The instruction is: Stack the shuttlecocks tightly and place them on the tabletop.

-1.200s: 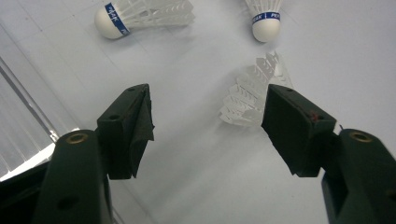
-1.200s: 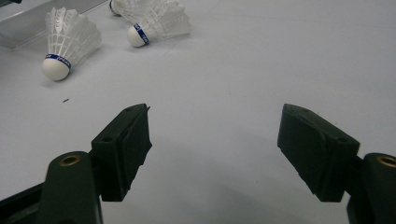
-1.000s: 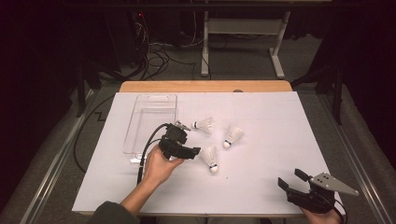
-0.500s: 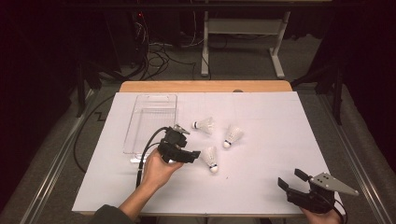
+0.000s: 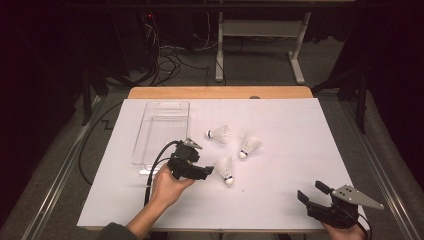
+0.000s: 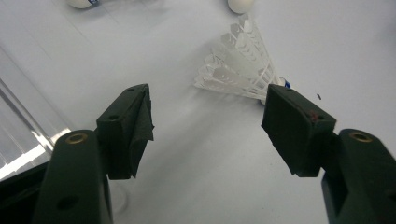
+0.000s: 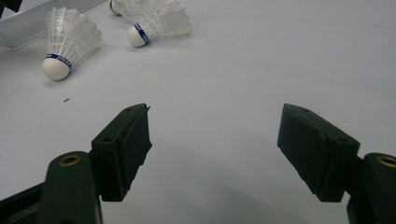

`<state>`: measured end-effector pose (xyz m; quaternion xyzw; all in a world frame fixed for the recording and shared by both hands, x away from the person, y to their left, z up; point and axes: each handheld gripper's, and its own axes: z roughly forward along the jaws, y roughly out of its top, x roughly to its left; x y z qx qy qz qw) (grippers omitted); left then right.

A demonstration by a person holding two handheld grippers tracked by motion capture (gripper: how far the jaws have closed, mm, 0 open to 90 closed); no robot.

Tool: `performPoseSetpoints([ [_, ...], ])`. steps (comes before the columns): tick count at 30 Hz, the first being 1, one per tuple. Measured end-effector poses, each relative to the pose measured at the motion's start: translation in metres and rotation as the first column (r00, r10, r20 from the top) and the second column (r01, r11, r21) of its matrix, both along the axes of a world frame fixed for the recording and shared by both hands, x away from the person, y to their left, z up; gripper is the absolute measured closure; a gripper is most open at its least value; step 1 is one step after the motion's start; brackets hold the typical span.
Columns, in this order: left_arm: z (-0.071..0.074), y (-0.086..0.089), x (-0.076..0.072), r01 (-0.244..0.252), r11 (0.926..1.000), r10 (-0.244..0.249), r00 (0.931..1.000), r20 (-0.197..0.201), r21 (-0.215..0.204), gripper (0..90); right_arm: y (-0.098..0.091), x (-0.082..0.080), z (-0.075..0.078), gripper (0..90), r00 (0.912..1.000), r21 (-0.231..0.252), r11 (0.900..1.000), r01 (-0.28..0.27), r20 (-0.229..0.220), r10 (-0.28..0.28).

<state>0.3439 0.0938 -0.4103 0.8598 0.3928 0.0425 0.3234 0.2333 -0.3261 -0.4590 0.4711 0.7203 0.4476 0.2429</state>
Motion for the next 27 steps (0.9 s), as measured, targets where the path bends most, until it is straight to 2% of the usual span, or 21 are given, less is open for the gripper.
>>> performPoseSetpoints([
  [16, -0.005, 0.003, -0.014, 0.020, 0.9998, -0.020, 0.9997, 0.015, -0.006, 33.8, 0.000, 0.000, 0.000, 26.3, 1.0000, -0.001, 1.0000, 0.000, 0.000, 0.000],
  [19, -0.006, 0.003, -0.017, 0.027, 0.9996, -0.028, 0.9994, 0.019, 0.003, 33.8, 0.000, 0.000, 0.000, 26.3, 1.0000, 0.000, 1.0000, -0.001, 0.000, 0.001],
  [27, -0.007, 0.006, -0.023, 0.031, 0.9995, -0.031, 0.9992, 0.025, -0.010, 33.8, 0.000, 0.000, 0.000, 26.3, 1.0000, 0.001, 1.0000, 0.001, -0.002, -0.001],
])
